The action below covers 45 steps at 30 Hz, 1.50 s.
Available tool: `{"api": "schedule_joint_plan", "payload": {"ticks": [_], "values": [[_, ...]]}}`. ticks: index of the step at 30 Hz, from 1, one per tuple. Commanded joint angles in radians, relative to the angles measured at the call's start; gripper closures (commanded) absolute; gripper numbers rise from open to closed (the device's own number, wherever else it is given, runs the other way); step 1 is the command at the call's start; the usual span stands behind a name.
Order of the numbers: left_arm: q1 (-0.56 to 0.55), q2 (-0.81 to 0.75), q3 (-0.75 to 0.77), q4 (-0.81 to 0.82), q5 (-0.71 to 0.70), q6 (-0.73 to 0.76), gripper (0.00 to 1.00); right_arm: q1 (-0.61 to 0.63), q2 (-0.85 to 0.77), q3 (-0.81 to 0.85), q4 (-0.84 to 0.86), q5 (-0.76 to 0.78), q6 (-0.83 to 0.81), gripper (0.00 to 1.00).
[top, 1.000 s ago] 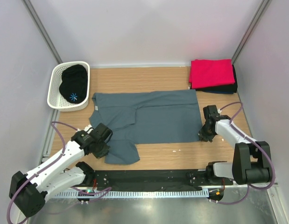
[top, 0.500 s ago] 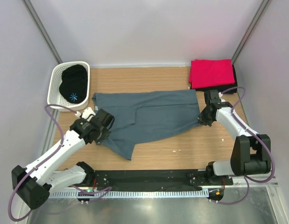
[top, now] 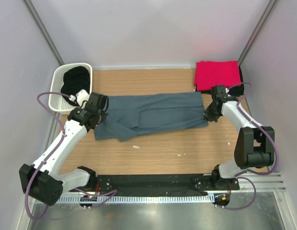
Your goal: Fold and stack the t-shirts
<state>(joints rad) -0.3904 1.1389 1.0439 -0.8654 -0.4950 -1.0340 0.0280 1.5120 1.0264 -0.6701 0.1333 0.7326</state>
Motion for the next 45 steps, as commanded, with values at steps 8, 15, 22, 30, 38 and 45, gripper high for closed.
{"api": "schedule_joint_plan", "payload": {"ticks": [8,15,22,30,38,45], "values": [[0.073,0.09,0.1,0.166,0.029,0.107,1.0,-0.053,-0.018,0.043,-0.066,-0.014,0.013,0.99],[0.084,0.14,0.15,0.197,0.041,0.163,1.0,-0.053,-0.082,0.035,-0.172,-0.006,0.014,0.99],[0.114,0.137,0.15,0.216,0.07,0.199,1.0,-0.053,-0.154,-0.023,-0.2,-0.026,0.062,0.99],[0.128,0.148,0.156,0.256,0.11,0.229,1.0,-0.053,-0.145,0.004,-0.163,0.008,0.067,0.99],[0.128,0.167,0.128,0.259,0.089,0.212,1.0,-0.053,-0.018,0.044,-0.086,-0.009,0.041,0.99],[0.131,0.186,0.154,0.253,0.049,0.219,1.0,-0.053,0.057,0.124,-0.08,-0.014,0.024,0.99]]}}
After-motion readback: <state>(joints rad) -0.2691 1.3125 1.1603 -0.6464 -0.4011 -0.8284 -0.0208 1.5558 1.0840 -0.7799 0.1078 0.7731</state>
